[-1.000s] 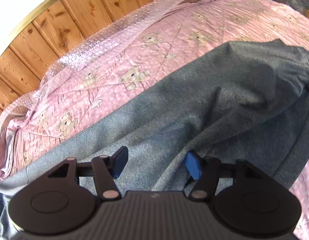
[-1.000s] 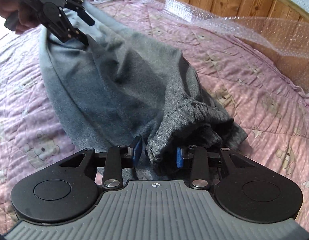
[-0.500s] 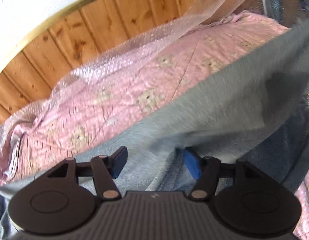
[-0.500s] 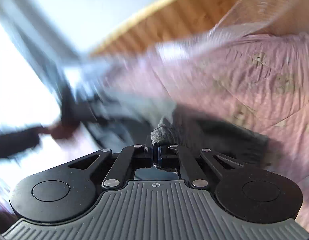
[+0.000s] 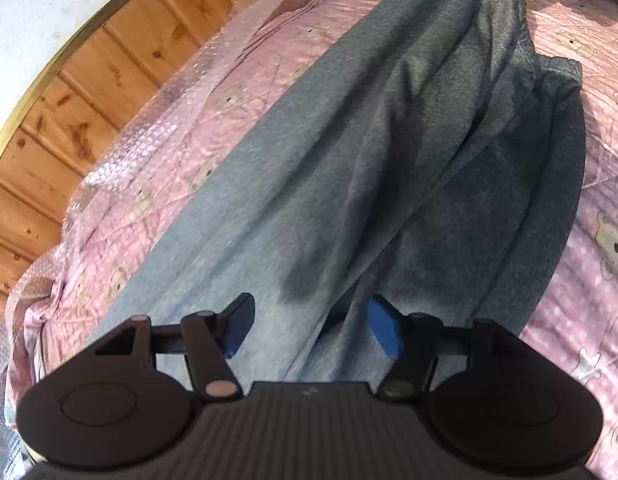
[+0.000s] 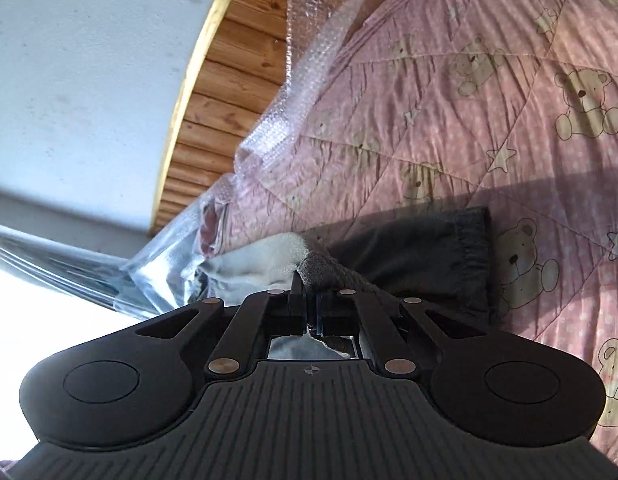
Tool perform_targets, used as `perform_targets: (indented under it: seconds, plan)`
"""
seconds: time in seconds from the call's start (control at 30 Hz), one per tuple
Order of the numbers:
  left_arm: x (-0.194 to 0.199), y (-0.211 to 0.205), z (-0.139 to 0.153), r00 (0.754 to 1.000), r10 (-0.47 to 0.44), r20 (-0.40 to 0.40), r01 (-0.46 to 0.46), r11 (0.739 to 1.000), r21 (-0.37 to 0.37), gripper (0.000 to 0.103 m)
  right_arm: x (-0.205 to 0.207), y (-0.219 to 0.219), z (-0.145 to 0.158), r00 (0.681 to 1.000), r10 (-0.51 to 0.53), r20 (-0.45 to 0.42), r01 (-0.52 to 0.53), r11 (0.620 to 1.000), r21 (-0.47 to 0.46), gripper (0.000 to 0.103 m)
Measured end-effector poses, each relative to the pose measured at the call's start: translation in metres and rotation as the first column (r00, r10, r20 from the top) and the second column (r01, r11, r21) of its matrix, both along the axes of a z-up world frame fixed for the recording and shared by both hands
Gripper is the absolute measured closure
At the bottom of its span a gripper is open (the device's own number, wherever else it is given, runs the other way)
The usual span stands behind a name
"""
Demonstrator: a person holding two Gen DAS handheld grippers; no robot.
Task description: Fold clothes
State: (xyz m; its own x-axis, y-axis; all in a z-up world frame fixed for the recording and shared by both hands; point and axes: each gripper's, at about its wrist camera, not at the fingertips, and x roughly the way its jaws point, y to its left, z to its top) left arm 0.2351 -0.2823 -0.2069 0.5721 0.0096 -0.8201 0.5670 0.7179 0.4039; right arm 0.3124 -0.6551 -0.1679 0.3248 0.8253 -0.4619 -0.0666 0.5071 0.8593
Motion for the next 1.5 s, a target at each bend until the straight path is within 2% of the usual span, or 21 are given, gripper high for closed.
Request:
perform_targets:
  seconds: [0.07,0.1,0.13,0.17,0.23,0.3,0.37,0.4,0.47,0.53,0.6,0.7,0.77,0.87,0.97,1.1,1.17,1.3,1.33,1.37,1.5]
  plan:
    - [0.008,-0.019,-0.008,0.999,-0.045,0.017,0.045,0.999,0.007,0.039,-0.002,0.001,0.008,0.999,0.016,0.038,-0.016,1.000,-0.006,0.101]
    - [0.012,-0.026,-0.012,0.998,-0.057,0.019,0.057,0.998,0.016,0.043,-0.004,0.002,0.014,0.997,0.027,0.067,-0.026,1.000,-0.013,0.101]
    - [0.016,-0.033,-0.016,0.997,-0.068,0.019,0.068,0.997,0.025,0.055,-0.005,0.003,0.019,0.995,0.037,0.095,-0.036,0.999,-0.020,0.101]
    - [0.014,-0.031,-0.010,0.998,-0.065,0.013,0.065,0.998,0.009,0.095,-0.007,0.004,0.025,0.991,0.048,0.124,-0.045,0.999,-0.027,0.101]
    - [0.010,-0.025,0.003,0.998,-0.057,-0.001,0.057,0.998,-0.027,0.100,-0.014,0.005,0.047,0.968,0.080,0.236,-0.069,0.996,-0.055,0.101]
    - [-0.014,-0.009,0.022,0.998,-0.060,-0.032,0.056,0.994,-0.097,0.100,-0.037,0.007,0.084,0.893,0.138,0.428,-0.088,0.987,-0.134,0.101]
    - [-0.040,0.002,0.021,0.994,-0.062,-0.092,0.053,0.993,-0.103,0.100,-0.059,0.013,0.096,0.841,0.239,0.486,-0.119,0.957,-0.265,0.101]
    - [-0.050,0.004,0.013,0.990,-0.065,-0.124,0.055,0.995,-0.083,0.100,-0.068,0.019,0.086,0.847,0.284,0.450,-0.149,0.938,-0.312,0.099]
    - [-0.059,0.004,-0.010,0.984,-0.038,-0.171,0.026,0.997,-0.074,0.098,-0.077,0.030,0.047,0.874,0.344,0.343,-0.214,0.906,-0.364,0.083]
    - [-0.062,0.000,-0.019,0.986,-0.023,-0.164,0.011,0.997,-0.072,0.096,-0.084,0.035,0.006,0.907,0.354,0.229,-0.241,0.881,-0.406,0.079]
    - [-0.063,-0.002,-0.022,0.987,-0.006,-0.162,-0.007,0.997,-0.079,0.096,-0.089,0.029,-0.025,0.940,0.317,0.127,-0.250,0.891,-0.378,0.071]
    - [-0.064,0.000,-0.019,0.986,-0.010,-0.166,-0.005,0.996,-0.088,0.093,-0.095,0.002,-0.045,0.981,0.183,0.058,-0.170,0.968,-0.185,0.063]
    - [-0.066,0.001,-0.019,0.986,-0.015,-0.167,0.001,0.996,-0.085,0.092,-0.094,-0.011,-0.046,0.995,0.090,0.042,-0.086,0.993,-0.081,0.057]
    - [-0.069,0.000,-0.022,0.987,-0.004,-0.159,-0.009,0.997,-0.082,0.092,-0.079,-0.013,-0.044,0.998,0.011,0.066,-0.006,0.997,-0.082,0.057]
    - [-0.072,-0.006,-0.022,0.989,0.008,-0.149,-0.019,0.997,-0.075,0.092,-0.057,0.007,-0.047,0.993,0.053,0.105,-0.035,0.986,-0.165,0.060]
    - [-0.069,-0.006,-0.024,0.990,0.010,-0.138,-0.019,0.998,-0.064,0.092,-0.037,0.041,-0.059,0.980,0.163,0.110,-0.125,0.947,-0.295,0.060]
    - [-0.070,-0.005,-0.024,0.991,0.017,-0.133,-0.026,0.997,-0.070,0.092,-0.037,0.053,-0.058,0.966,0.219,0.136,-0.163,0.927,-0.337,0.080]
    - [-0.070,-0.003,-0.025,0.993,0.034,-0.117,-0.045,0.995,-0.088,0.092,-0.042,0.057,-0.049,0.960,0.216,0.176,-0.154,0.939,-0.308,0.081]
    - [-0.070,-0.002,-0.025,0.992,0.040,-0.116,-0.051,0.994,-0.095,0.092,-0.040,0.057,-0.051,0.964,0.203,0.170,-0.147,0.945,-0.292,0.079]
    - [-0.070,-0.001,-0.024,0.992,0.045,-0.115,-0.057,0.993,-0.101,0.092,-0.038,0.058,-0.053,0.968,0.190,0.162,-0.141,0.951,-0.277,0.070]
    - [-0.069,0.000,-0.024,0.992,0.057,-0.115,-0.070,0.991,-0.116,0.092,-0.028,0.059,-0.068,0.977,0.182,0.109,-0.159,0.969,-0.191,0.072]
